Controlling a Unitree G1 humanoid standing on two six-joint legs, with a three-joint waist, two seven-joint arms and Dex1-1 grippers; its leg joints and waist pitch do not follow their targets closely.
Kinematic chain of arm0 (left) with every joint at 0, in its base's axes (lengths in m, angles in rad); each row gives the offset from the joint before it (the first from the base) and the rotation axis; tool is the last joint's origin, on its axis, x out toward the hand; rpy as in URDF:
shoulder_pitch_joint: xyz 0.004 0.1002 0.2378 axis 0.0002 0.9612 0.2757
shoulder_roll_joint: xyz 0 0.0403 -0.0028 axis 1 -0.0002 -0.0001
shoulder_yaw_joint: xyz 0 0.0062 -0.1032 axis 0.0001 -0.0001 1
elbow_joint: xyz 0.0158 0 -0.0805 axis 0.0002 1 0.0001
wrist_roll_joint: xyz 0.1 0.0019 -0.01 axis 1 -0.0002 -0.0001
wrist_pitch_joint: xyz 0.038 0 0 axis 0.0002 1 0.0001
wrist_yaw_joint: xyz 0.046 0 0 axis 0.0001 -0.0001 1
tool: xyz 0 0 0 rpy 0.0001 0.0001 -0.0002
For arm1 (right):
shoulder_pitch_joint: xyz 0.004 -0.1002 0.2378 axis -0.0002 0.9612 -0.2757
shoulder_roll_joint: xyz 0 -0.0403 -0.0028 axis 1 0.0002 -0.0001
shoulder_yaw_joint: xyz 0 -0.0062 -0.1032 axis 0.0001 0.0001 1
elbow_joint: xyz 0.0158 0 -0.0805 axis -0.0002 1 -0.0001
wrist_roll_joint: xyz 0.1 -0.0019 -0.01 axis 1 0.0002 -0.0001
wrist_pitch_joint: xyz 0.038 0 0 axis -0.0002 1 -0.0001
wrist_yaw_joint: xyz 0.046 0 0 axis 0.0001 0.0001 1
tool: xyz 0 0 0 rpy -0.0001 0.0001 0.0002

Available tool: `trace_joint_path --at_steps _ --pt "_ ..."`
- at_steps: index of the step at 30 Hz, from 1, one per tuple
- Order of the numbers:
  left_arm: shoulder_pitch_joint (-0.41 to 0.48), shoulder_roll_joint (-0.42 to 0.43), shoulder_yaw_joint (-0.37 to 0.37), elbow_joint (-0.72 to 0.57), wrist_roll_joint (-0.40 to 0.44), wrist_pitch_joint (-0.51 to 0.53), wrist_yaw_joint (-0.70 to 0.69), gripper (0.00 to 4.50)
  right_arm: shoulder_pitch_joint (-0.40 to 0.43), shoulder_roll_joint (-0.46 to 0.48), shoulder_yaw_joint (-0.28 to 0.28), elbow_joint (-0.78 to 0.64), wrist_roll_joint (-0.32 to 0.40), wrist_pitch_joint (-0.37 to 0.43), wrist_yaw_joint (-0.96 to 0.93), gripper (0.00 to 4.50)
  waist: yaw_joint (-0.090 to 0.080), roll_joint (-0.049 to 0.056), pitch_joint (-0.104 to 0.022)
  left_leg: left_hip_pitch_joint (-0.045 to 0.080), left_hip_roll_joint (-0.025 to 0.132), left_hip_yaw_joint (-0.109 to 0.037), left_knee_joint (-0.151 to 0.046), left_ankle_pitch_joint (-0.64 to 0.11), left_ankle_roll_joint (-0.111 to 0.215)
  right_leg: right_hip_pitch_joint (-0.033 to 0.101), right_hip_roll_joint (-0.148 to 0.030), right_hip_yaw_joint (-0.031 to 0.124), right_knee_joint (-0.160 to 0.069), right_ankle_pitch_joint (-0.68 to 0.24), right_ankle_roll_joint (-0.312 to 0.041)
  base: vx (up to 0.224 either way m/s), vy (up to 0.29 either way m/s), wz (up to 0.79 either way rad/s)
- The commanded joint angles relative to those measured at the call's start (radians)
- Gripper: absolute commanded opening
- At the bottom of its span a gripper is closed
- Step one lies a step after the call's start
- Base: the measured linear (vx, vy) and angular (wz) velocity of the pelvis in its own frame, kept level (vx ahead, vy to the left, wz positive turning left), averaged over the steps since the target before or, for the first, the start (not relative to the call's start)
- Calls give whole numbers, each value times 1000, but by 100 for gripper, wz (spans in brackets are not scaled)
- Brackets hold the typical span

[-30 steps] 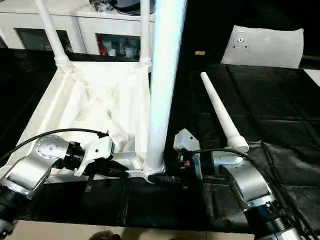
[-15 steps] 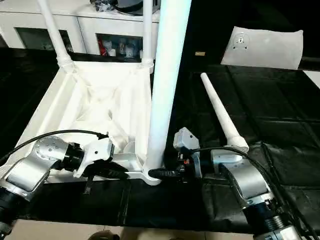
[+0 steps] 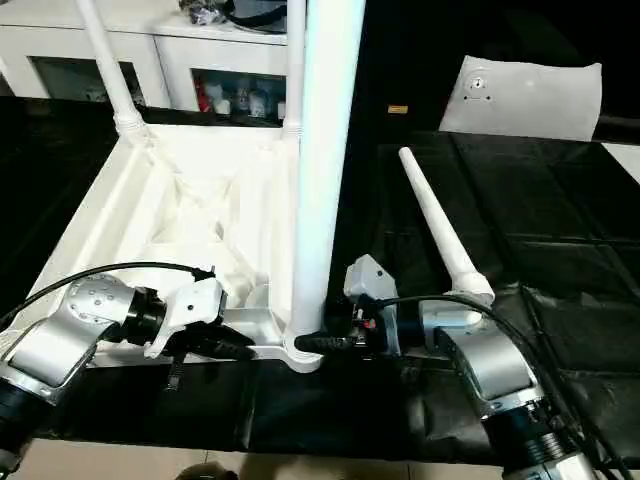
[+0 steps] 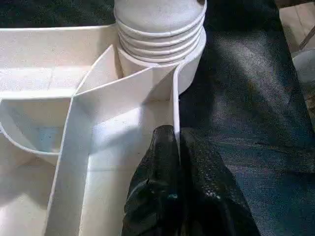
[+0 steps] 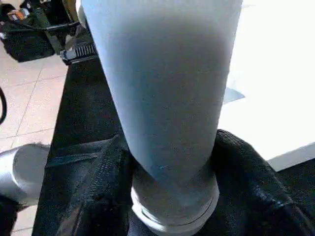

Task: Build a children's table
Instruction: Rotate leg to tighten

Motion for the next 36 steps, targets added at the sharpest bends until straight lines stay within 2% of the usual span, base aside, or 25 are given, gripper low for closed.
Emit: trace_joint_path --at_steps 1,10,13,14,15,16,18,19,20,21,22,23,24,25,26,27,28,29,30,31,32,33,34,35,36 --pt "-8 -6 -18 -28 2 -14 -2 0 13 19 51 -11 -2 -6 4 202 -2 5 -58 13 57 -20 -73 -227 13 45 -88 55 -80 -303 -162 0 0 0" --pt "-12 -8 -17 -15 10 -20 16 0 22 25 60 -20 -11 -6 1 202 -5 10 -56 16 58 -22 -75 -257 5 44 -87 56 -83 -321 -164 0 0 0" --pt "-1 -32 -3 -34 7 32 68 0 52 38 70 -33 -13 1 -18 201 -4 22 -53 20 59 -24 -78 -290 -5 43 -88 56 -85 -344 -163 0 0 0" --pt "2 -45 5 -43 6 58 95 0 65 45 74 -38 -15 5 -32 201 -5 18 -51 22 59 -24 -80 -307 -7 42 -87 55 -89 -360 -161 0 0 0" --pt "5 -79 20 -60 -2 112 146 0 84 73 71 -34 -27 15 -89 201 -7 10 -47 28 58 -24 -81 -337 -10 41 -87 54 -95 -409 -151 0 0 0" --pt "7 -103 32 -70 -10 143 178 0 95 93 68 -30 -33 18 -125 200 -9 18 -42 33 58 -24 -82 -374 -22 35 -90 55 -100 -470 -142 0 0 0" --pt "7 -166 53 -99 -27 221 253 0 113 155 51 2 -58 23 -239 200 -14 13 -38 39 49 -30 -80 -411 -26 33 -93 46 -118 -608 -95 0 0 0" --pt "6 -179 54 -106 -28 236 267 0 114 172 45 14 -67 26 -274 200 -19 10 -35 44 44 -34 -75 -428 -29 27 -95 38 -132 -689 -64 0 0 0" --pt "2 -211 54 -110 -17 266 310 0 109 215 27 43 -76 43 -348 200 -33 15 -30 53 40 -37 -70 -466 -36 20 -92 25 -149 -751 -33 -71 7 -7" --pt "-4 -251 53 -105 3 293 366 0 99 268 3 73 -78 62 -427 200 -50 17 -29 61 36 -43 -64 -503 -36 24 -89 -3 -168 -787 0 -73 28 -11" --pt "-8 -275 53 -100 11 308 396 0 92 299 -13 89 -73 76 -468 200 -59 26 -27 62 41 -49 -69 -537 -36 29 -87 -18 -172 -771 3 -73 28 -11" --pt "-15 -308 60 -92 18 329 438 0 80 335 -30 108 -68 94 -516 200 -87 35 -30 51 58 -64 -87 -621 -35 61 -79 -52 -169 -678 11 -36 59 -16" --pt "-19 -330 66 -90 22 346 467 0 73 358 -41 119 -65 107 -549 199 -86 57 -26 35 78 -79 -115 -702 -45 81 -72 -54 -136 -603 -2 -84 58 -17" --pt "-36 -384 81 -75 33 367 538 0 46 408 -54 150 -73 120 -622 199 -76 60 -31 -37 109 -78 -208 -886 -62 137 -49 -28 56 -191 -47 -84 58 -17" --pt "-36 -384 81 -75 33 367 538 0 46 408 -54 150 -73 120 -622 199 -64 58 -27 -22 101 -61 -223 -900 -64 114 -39 -11 76 -181 -42 -98 10 -3" --pt "-51 -415 87 -63 47 372 583 0 29 443 -72 167 -71 136 -668 199 -63 8 -32 58 39 -52 -115 -734 -81 32 -92 38 -70 -586 -29 7 -63 5" --pt "-71 -454 95 -50 58 386 634 0 7 494 -104 192 -67 160 -736 199 -62 8 -27 104 7 -52 -23 -607 -77 -20 -146 23 -157 -863 -20 7 -63 5" --pt "-71 -454 95 -50 58 386 634 0 7 494 -104 192 -67 160 -736 199 -70 -17 -25 67 -7 -52 49 -309 -27 6 -187 15 -192 -1041 18 11 -60 -20" --pt "-76 -464 98 -49 58 393 646 0 0 511 -116 199 -68 167 -762 199 -62 -8 -32 29 4 -59 22 -236 -23 52 -191 11 -176 -999 21 34 14 -40" --pt "-94 -470 96 -34 64 378 650 0 -13 532 -121 208 -86 144 -792 199 -63 16 -32 -21 30 -74 -57 -268 -38 78 -134 -19 -133 -804 13 34 14 -40" --pt "-94 -470 96 -34 64 378 650 0 -13 532 -121 208 -86 144 -792 234 -71 38 -44 -3 46 -83 -68 -382 -64 67 -112 -18 -123 -642 -6 50 19 -20" --pt "-103 -463 93 -26 67 364 641 0 -17 543 -131 211 -93 122 -811 255 -73 42 -47 4 51 -85 -73 -414 -66 65 -110 -16 -117 -563 -32 0 0 0" --pt "-106 -452 89 -22 72 356 635 0 -17 544 -140 210 -90 121 -817 269 -76 37 -50 5 53 -81 -79 -415 -60 67 -109 -11 -110 -436 -78 0 0 0" --pt "-108 -444 85 -19 79 352 633 0 -16 545 -145 209 -90 124 -821 276 -79 32 -45 -5 52 -77 -86 -408 -47 74 -110 -14 -108 -413 -89 0 0 0" --pt "-108 -440 83 -19 82 350 632 0 -15 546 -147 208 -90 124 -823 276 -80 30 -42 -7 50 -76 -88 -412 -42 73 -108 -17 -110 -440 -83 0 0 0"
